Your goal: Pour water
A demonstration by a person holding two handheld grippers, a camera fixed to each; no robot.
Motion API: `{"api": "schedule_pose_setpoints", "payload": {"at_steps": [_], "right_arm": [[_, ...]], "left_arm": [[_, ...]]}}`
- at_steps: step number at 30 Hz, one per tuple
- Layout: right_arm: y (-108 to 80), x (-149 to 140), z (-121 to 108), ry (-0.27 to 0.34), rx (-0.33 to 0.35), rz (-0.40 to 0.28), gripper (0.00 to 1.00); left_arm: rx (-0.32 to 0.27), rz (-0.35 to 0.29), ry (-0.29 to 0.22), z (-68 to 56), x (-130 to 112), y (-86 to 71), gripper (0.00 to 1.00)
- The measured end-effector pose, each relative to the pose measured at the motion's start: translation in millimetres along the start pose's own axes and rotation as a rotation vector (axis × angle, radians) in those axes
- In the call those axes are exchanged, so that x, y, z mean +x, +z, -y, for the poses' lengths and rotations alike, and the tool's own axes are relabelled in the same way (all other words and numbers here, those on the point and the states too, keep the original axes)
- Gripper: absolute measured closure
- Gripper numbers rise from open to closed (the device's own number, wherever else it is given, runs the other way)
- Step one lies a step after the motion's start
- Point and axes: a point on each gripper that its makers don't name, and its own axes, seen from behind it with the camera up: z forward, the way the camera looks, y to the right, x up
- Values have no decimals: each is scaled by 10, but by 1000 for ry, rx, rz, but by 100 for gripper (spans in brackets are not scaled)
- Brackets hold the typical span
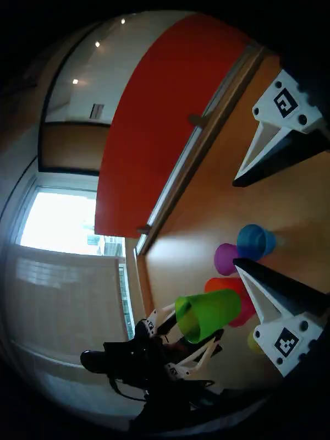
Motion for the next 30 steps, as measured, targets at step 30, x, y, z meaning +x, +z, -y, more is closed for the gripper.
{"api": "schedule_pose_setpoints", "payload": {"at_steps": [30], "right_arm": [[247,-88,172,9,41,21,0]], "left_arm": [[98,-41,30,172,113,-394,17]]}}
